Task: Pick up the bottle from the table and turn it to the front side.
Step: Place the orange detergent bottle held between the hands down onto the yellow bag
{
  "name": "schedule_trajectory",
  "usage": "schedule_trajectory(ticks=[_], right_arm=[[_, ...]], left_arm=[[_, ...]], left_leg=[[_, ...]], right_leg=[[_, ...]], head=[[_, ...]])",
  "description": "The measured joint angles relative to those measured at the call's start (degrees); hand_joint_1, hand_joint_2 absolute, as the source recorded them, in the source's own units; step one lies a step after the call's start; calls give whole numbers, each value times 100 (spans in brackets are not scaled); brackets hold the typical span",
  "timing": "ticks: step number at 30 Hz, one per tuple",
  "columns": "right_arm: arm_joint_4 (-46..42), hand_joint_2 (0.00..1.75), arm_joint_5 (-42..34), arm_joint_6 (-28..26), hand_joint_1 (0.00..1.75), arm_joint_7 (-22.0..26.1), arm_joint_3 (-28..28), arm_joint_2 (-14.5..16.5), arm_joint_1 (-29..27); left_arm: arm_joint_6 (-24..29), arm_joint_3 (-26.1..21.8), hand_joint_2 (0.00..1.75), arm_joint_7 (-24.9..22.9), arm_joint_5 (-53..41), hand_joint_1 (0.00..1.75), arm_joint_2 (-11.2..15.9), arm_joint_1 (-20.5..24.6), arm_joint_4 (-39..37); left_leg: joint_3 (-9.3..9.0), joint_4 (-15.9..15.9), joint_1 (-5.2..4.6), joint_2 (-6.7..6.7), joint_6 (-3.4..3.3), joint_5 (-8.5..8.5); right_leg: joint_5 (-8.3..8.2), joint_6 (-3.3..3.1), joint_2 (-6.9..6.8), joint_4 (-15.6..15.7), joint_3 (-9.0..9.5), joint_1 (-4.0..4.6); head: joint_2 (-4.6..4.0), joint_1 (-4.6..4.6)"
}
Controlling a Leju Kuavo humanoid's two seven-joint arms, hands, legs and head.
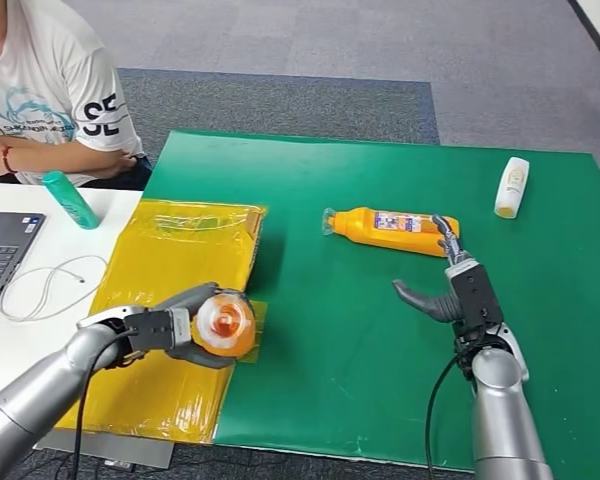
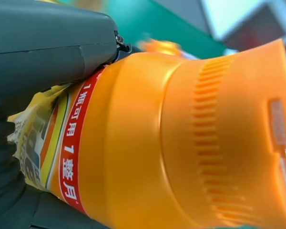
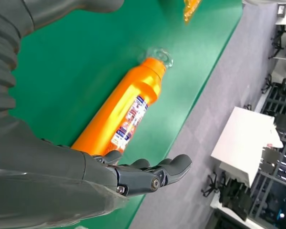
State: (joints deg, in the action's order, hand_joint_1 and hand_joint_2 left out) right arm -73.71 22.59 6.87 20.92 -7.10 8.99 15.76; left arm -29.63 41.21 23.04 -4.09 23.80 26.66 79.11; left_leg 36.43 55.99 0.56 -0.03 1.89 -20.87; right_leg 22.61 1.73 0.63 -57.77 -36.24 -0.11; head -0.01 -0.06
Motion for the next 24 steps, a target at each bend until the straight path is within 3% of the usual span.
schedule_trajectory(ticks=[4,8,16,24], right_arm=[[159,175,3,-4,0,22,147,-1,28],[259,175,3,-7,0,27,269,-1,34],[381,175,21,-23,0,14,463,-1,38],[469,175,52,-33,0,-14,626,2,58]], left_arm=[[29,-185,175,-327,12,175,409,286,-333],[155,-272,175,-559,-125,175,649,447,-529],[366,-252,175,-877,-568,175,774,661,-696],[218,-89,175,-951,-771,175,890,882,-800]], left_leg=[[3,0,4,2,3,2],[4,0,4,1,3,2],[6,0,4,0,4,1],[6,0,4,1,5,2]], right_leg=[[-6,-10,1,-1,-4,5],[-6,-11,0,-1,-6,5],[-6,-11,0,-1,-6,5],[-7,-13,1,-2,-8,5]], head=[[-1,0],[0,0],[0,0],[1,0]])
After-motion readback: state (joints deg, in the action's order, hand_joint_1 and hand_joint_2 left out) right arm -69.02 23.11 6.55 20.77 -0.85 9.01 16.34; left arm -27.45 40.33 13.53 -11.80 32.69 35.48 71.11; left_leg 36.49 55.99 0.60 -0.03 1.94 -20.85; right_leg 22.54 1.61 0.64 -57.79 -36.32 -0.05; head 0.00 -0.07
